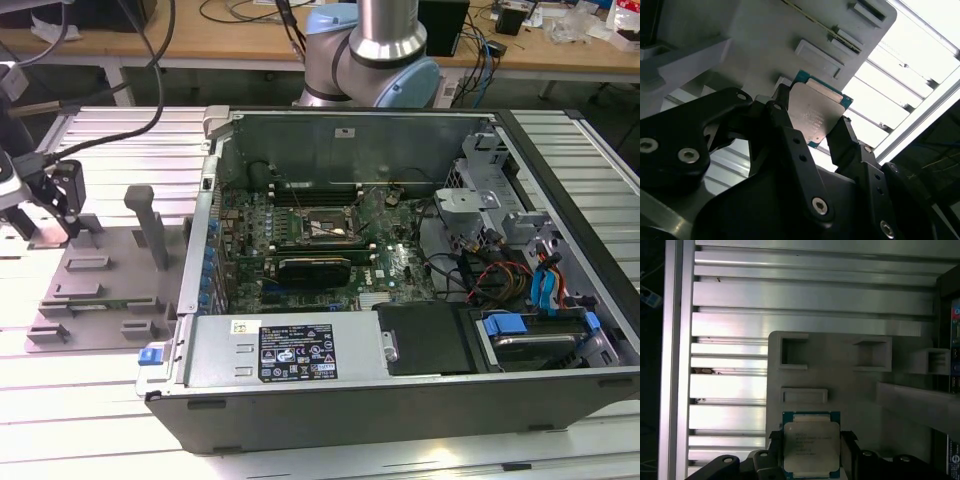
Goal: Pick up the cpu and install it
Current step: 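Pick up the cpu and move it towards the insertion slot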
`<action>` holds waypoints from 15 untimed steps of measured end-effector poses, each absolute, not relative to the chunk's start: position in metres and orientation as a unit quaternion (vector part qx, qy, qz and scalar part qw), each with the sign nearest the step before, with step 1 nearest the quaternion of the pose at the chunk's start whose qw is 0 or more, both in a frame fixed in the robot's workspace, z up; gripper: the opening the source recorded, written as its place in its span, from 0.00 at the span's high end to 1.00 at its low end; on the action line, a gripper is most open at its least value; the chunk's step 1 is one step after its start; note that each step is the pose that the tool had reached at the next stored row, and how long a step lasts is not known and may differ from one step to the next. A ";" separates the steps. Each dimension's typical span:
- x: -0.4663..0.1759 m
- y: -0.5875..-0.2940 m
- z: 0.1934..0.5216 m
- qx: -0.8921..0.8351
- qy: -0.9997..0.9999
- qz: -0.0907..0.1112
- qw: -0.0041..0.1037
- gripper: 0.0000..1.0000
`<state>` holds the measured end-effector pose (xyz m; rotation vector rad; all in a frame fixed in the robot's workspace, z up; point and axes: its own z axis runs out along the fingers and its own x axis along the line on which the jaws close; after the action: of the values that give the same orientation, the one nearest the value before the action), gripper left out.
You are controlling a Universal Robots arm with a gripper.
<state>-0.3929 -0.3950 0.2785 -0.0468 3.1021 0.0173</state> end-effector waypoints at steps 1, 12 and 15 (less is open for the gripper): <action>-0.393 -0.395 0.281 -0.015 1.000 0.006 0.020 0.45; -0.393 -0.395 0.290 -0.015 1.000 0.006 0.020 0.45; -0.393 -0.395 0.291 -0.015 1.000 0.006 0.020 0.45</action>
<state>-0.3930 -0.3950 0.2911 -0.0476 3.1005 0.0172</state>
